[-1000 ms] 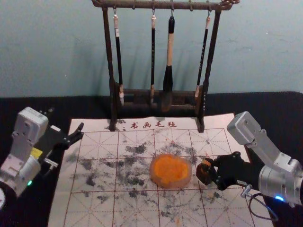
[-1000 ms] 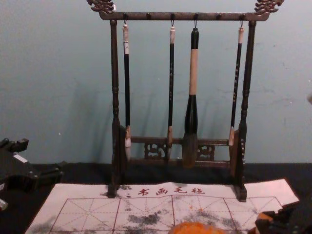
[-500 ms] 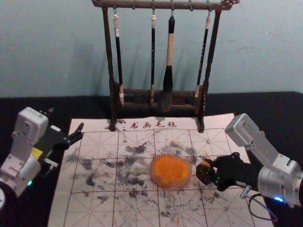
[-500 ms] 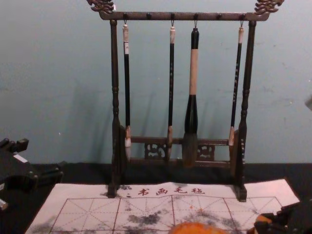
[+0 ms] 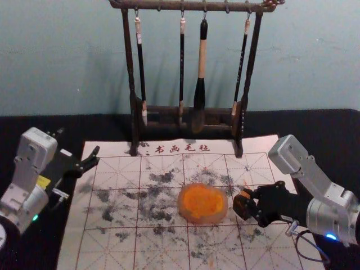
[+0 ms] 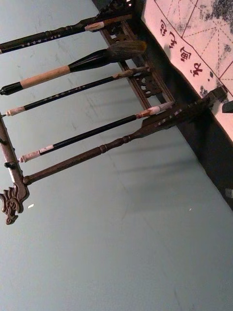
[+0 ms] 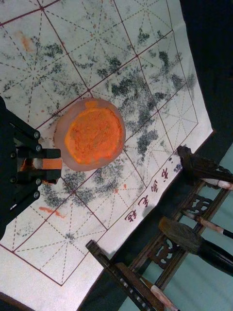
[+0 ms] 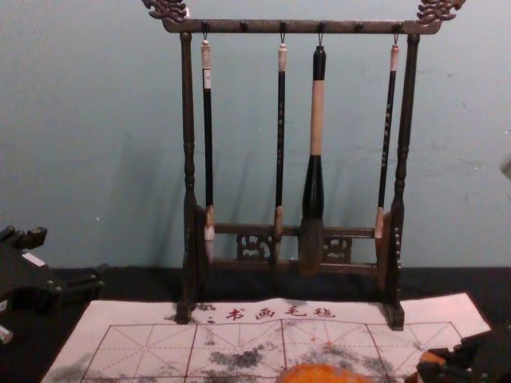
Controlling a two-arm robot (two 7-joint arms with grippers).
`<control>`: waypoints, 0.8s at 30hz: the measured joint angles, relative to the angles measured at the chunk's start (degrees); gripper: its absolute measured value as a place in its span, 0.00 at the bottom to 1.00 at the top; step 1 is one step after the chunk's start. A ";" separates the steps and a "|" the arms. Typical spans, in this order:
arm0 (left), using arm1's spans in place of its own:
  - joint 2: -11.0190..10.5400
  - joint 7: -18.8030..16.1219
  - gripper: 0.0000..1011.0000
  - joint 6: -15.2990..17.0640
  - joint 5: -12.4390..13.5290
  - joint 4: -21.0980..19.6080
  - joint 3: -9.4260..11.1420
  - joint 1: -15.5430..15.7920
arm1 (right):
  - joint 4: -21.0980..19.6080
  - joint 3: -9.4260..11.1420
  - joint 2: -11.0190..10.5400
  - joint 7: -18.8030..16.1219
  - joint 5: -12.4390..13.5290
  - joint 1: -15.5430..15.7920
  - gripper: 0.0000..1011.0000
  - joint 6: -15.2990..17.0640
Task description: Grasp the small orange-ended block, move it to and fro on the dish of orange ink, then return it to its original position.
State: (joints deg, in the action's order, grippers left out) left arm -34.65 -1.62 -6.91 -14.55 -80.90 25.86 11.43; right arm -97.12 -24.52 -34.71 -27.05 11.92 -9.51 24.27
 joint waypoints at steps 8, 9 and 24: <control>0.00 0.00 0.99 0.00 0.00 0.00 0.00 0.00 | -0.04 0.00 -0.03 0.04 0.04 0.00 0.27 0.05; 0.00 0.00 0.99 0.00 0.00 0.00 0.00 0.00 | -0.05 0.00 -0.03 0.05 0.04 0.00 0.31 0.06; 0.00 0.00 0.99 0.00 0.00 0.00 0.00 0.00 | -0.06 0.00 -0.03 0.07 0.11 0.00 0.78 0.08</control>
State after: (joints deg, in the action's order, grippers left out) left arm -34.65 -1.62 -6.91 -14.55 -80.90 25.86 11.43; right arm -97.18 -24.52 -34.74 -26.98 12.03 -9.51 24.35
